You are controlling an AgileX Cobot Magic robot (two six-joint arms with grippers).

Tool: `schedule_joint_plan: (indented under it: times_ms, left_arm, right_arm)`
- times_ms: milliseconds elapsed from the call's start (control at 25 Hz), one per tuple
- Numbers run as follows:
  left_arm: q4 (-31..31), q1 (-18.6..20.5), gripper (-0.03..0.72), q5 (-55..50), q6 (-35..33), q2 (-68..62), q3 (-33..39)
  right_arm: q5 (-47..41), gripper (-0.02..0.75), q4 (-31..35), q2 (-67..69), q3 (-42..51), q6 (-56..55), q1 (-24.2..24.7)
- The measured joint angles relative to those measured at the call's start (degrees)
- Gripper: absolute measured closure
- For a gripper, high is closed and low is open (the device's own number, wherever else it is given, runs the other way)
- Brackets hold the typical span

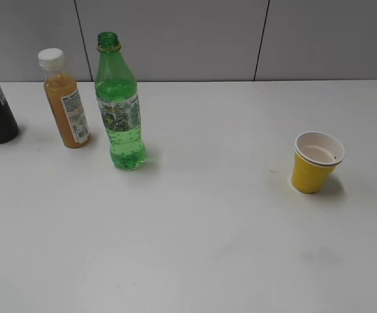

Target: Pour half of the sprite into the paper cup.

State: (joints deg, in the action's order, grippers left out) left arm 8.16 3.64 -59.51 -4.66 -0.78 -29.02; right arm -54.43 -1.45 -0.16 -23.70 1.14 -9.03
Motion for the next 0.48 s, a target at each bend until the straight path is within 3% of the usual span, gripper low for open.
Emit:
schedule_joint_plan:
  times_ms: [480]
  left_arm:
    - [0.0,0.0,0.100,0.0,0.0,0.0,0.0]
  right_arm:
    - [0.0,0.146,0.0,0.0,0.0,0.0,0.0]
